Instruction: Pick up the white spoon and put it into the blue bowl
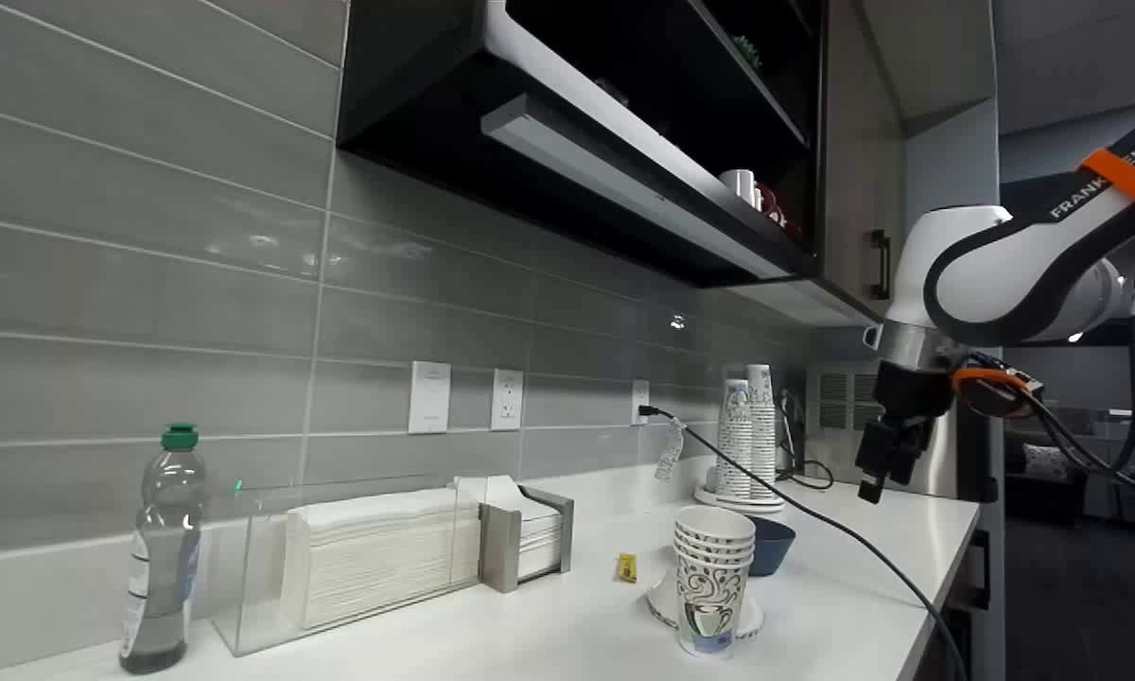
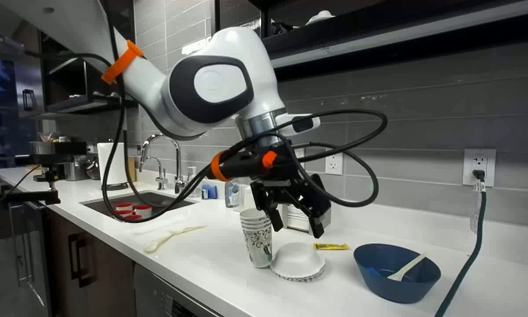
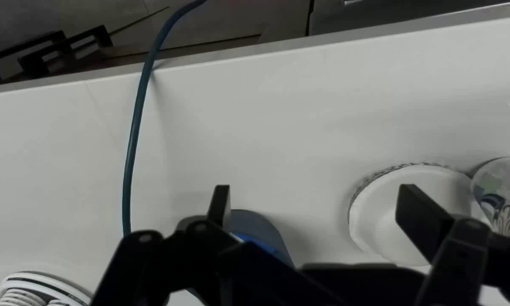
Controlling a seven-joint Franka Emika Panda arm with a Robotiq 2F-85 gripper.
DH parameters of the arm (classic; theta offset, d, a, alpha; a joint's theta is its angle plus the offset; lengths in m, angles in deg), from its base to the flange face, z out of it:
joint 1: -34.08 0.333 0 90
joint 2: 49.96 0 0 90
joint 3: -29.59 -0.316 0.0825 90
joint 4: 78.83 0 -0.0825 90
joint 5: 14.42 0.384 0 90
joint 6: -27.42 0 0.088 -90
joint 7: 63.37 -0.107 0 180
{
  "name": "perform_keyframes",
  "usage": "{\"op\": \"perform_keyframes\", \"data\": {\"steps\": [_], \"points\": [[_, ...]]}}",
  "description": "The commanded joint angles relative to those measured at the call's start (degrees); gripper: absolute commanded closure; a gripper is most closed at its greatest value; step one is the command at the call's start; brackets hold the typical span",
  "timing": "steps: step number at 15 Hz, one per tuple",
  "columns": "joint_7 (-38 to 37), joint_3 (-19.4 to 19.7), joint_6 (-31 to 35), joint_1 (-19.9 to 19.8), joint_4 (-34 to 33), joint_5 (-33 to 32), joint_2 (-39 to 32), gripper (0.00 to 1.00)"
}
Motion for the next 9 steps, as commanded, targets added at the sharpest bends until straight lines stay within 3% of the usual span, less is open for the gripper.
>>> {"op": "perform_keyframes", "data": {"steps": [1,9], "points": [[0.20,-0.32,-0.13,-0.32,-0.08,0.25,0.00,0.00],[11.38,-0.36,-2.61,12.83,0.55,16.04,1.96,0.00]]}}
